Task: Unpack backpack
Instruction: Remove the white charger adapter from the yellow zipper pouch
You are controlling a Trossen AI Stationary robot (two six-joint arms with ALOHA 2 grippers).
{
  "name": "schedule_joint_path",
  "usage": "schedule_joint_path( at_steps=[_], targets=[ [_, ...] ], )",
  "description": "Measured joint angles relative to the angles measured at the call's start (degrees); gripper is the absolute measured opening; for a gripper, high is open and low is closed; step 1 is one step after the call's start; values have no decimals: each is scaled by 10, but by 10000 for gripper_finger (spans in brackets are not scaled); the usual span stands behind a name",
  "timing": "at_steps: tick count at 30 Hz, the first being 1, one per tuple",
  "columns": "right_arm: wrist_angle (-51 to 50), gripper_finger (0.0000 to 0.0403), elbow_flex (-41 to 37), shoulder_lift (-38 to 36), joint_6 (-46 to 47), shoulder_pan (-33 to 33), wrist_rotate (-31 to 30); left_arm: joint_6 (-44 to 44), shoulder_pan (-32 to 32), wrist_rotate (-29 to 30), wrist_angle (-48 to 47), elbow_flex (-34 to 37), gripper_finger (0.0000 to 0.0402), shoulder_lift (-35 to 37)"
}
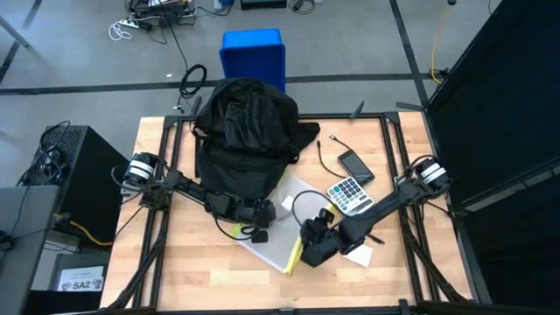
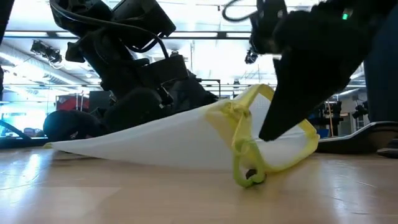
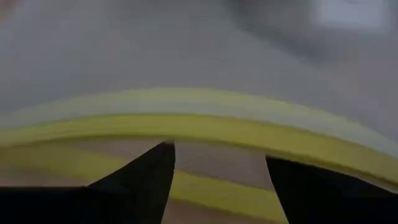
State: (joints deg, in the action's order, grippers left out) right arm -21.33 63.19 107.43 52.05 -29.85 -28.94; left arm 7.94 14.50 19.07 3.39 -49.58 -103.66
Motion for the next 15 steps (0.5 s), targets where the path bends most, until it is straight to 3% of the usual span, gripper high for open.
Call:
schedule_joint_path(
  at_steps=[6, 15],
  targets=[
    [2, 209, -17, 12, 48, 24, -45, 2, 0, -4, 2, 0, 87, 0],
    [32, 210, -20, 21, 1, 58, -81, -3, 0, -6, 8, 0, 87, 0]
  ],
)
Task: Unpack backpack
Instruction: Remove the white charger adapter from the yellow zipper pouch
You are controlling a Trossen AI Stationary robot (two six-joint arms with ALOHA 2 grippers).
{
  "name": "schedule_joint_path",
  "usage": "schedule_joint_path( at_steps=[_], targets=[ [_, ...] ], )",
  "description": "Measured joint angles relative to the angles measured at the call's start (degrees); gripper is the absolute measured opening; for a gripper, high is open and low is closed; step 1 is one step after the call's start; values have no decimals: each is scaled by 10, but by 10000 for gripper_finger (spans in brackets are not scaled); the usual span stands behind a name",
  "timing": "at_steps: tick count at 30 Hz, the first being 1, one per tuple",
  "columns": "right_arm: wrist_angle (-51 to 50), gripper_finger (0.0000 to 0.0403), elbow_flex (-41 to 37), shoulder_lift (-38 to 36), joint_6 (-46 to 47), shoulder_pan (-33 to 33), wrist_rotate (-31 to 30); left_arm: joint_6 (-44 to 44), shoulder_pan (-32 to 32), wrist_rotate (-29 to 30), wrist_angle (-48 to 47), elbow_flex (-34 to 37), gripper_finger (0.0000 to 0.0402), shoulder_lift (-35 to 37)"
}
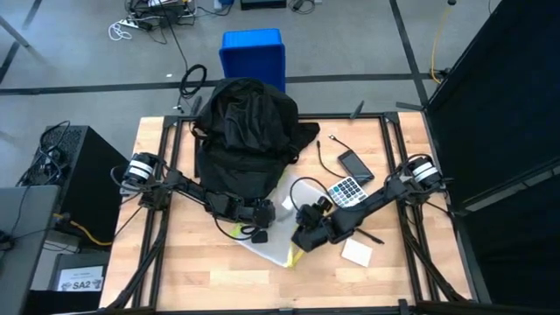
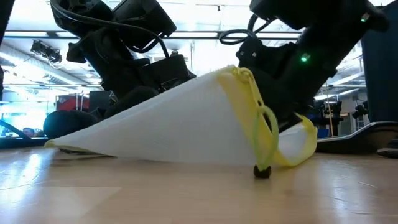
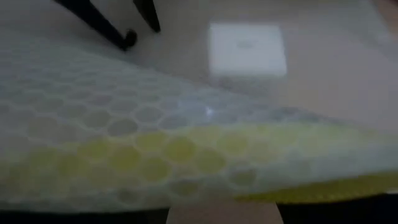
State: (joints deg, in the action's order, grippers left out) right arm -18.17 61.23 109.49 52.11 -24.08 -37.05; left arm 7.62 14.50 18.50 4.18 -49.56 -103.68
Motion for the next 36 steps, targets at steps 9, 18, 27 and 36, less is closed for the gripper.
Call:
schedule_joint_path(
  at_steps=[9, 18, 27, 36],
  targets=[
    [53, 251, 0, 0, -62, 22, -13, -9, 0, 0, 4, 0, 87, 0],
    [122, 286, -31, 0, -89, 63, -21, -15, 0, -10, 7, 0, 87, 0],
    [286, 253, -97, 1, -183, 107, 80, -16, 0, -18, 9, 0, 87, 0],
    [306, 36, -103, 1, -224, 103, 100, -16, 0, -18, 8, 0, 87, 0]
  ],
)
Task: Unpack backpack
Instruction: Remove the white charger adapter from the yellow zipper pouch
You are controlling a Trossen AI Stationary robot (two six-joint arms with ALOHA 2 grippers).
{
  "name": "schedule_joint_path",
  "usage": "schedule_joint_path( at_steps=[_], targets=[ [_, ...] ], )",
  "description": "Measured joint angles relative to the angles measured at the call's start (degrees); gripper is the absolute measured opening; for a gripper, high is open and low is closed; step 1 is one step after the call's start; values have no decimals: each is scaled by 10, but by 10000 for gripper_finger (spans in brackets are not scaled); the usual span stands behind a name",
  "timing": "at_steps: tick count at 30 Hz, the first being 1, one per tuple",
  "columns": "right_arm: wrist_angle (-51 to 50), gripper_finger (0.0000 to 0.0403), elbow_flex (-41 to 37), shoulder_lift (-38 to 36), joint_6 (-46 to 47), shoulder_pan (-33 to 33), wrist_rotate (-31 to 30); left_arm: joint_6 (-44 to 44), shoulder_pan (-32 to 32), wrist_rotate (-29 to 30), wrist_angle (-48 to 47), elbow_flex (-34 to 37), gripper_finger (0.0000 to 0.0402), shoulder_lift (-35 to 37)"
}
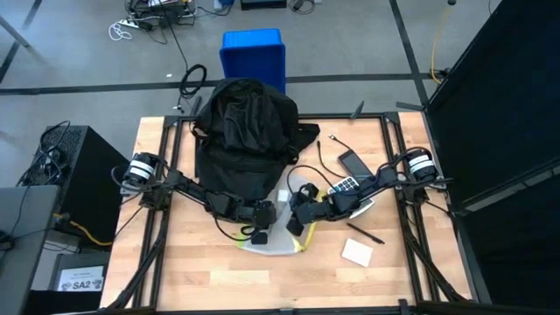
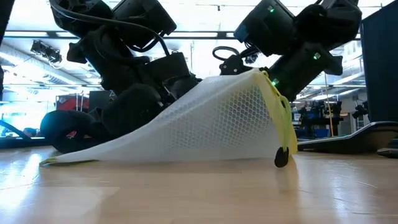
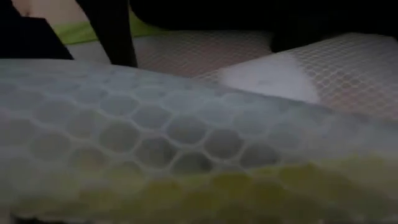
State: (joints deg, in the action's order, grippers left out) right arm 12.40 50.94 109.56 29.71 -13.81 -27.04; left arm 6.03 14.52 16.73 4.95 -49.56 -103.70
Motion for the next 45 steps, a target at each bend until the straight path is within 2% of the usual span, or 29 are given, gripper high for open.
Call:
schedule_joint_path(
  at_steps=[2, 11, 20, 24, 28, 35, 45],
  targets=[
    [-1, 11, 0, 0, 0, -4, 8, 0, 0, 0, 0, 0, 87, 0],
    [-17, 2, 0, 0, 35, -46, 52, -14, 0, 7, -13, 0, 87, 11],
    [-20, 1, 1, 0, 37, -67, 49, -32, -6, 151, -9, 0, 87, 55],
    [-19, 0, 1, 0, 34, -68, 45, -48, -35, 151, 23, 0, 87, 44],
    [-19, 8, 1, 0, 32, -68, 43, -54, -64, 106, 36, 0, 87, 25],
    [-27, 56, 0, -6, 36, -69, 15, -57, -71, 46, 63, 0, 87, -7],
    [-105, 180, 5, -33, 37, -69, -7, -75, -70, 20, 79, 0, 87, -18]
  ],
)
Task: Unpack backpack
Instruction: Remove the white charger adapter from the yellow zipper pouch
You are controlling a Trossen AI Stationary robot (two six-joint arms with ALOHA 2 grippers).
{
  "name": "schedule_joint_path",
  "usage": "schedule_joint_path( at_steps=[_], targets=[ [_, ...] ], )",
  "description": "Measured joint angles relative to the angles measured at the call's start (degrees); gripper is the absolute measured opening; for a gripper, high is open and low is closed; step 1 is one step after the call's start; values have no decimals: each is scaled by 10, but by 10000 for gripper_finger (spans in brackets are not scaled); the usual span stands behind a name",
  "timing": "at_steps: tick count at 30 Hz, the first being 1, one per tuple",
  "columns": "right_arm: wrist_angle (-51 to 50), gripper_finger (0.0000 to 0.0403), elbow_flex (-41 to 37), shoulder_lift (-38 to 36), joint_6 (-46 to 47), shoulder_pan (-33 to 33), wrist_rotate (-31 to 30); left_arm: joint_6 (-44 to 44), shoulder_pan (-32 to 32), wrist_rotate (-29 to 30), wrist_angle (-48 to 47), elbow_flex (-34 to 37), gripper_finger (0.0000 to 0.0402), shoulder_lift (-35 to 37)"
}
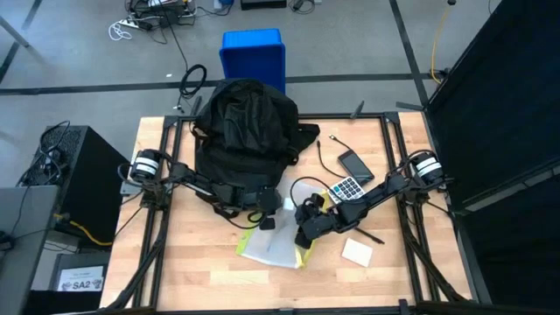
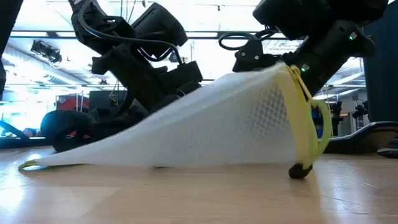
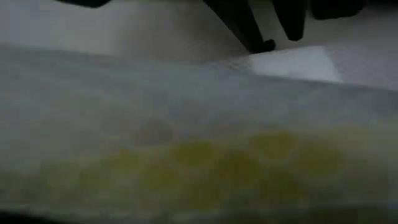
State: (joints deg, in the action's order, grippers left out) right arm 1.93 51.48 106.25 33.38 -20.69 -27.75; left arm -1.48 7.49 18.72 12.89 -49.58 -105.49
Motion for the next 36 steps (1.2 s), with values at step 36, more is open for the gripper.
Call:
schedule_joint_path(
  at_steps=[36],
  targets=[
    [26, 288, 0, 6, -119, 94, 85, -57, -22, -35, 71, 0, 87, 1]
  ],
)
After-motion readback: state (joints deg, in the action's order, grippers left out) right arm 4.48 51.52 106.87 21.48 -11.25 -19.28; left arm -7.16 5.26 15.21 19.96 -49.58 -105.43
